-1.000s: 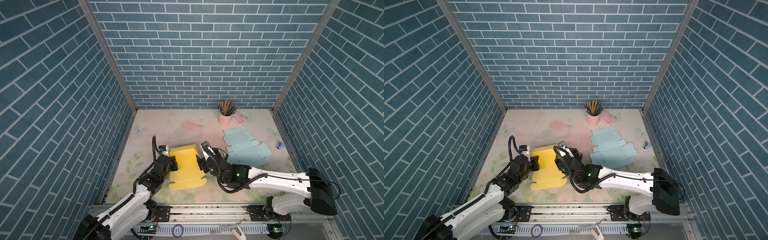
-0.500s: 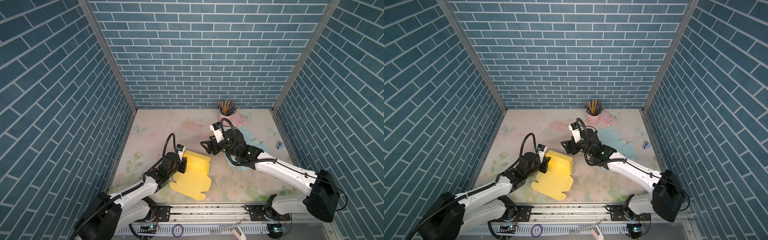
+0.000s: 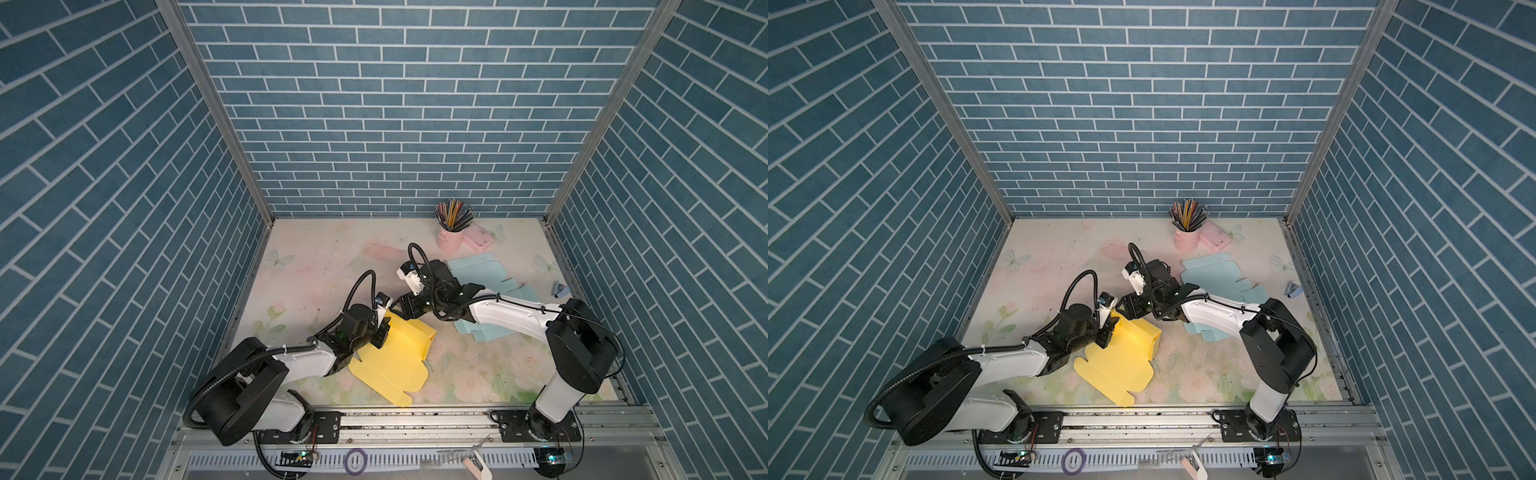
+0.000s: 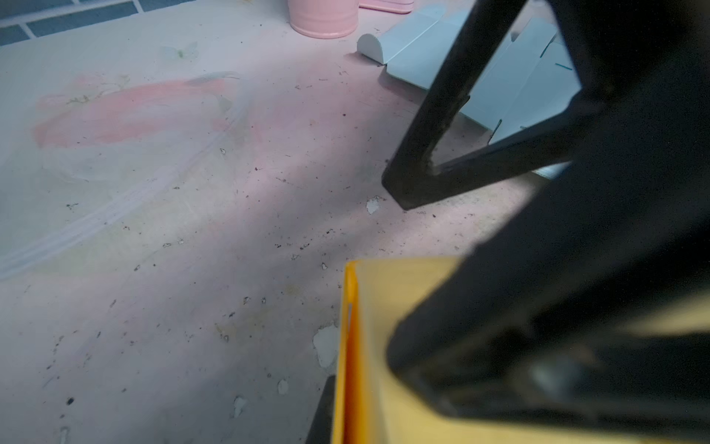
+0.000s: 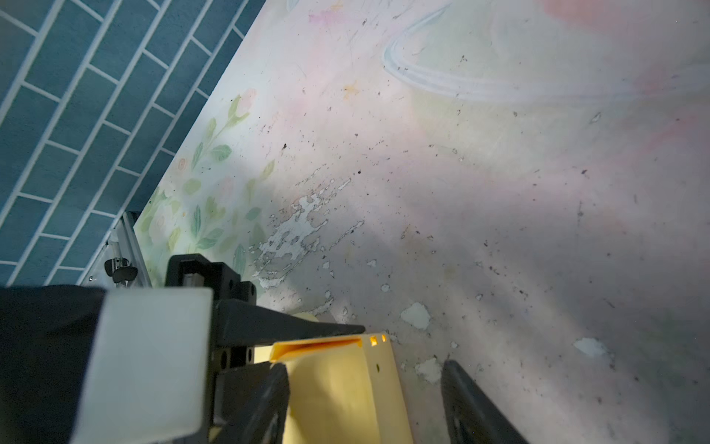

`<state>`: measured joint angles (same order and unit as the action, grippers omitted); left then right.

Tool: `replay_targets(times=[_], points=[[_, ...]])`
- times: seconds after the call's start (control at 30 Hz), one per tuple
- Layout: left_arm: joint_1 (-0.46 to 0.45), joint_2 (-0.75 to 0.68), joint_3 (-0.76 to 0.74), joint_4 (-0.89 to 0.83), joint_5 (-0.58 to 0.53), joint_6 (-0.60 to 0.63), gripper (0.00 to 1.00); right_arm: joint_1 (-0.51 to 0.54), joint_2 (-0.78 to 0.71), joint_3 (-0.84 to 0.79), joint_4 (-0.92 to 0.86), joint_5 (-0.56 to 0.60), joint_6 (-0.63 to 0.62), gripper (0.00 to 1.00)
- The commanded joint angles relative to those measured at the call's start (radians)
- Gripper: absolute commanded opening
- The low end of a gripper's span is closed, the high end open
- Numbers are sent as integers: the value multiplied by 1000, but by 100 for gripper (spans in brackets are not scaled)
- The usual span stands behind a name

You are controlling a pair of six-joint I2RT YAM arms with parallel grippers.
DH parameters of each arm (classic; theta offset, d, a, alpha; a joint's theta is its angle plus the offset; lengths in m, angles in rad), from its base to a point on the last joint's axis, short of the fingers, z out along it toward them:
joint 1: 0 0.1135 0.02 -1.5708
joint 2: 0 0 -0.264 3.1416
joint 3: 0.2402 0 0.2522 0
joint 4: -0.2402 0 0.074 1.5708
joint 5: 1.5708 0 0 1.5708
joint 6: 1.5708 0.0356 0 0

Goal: Fold the paper box

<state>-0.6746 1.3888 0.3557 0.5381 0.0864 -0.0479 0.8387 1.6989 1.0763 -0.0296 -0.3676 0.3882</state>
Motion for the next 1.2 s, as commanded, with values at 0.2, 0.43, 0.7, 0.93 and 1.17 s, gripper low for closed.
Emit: replay_targets(times=[0.2,0.43,0.7,0.93,1.17], points=[[-6,114,16,194,-41,24,11,-12,24,-86,121,-121,107,58],[-6,120,-12,230,-59,14,20,-12,-27,-114,89,-68,105,58],[-12,94,-49,246,-74,-9,28,-9,-93,-108,-54,65,41,58],[-17,104,-29,270,-29,-4,26,6,-79,-108,-61,58,43,55],[-17,170,1,332,17,21,30,13,-52,-87,-53,43,49,50]])
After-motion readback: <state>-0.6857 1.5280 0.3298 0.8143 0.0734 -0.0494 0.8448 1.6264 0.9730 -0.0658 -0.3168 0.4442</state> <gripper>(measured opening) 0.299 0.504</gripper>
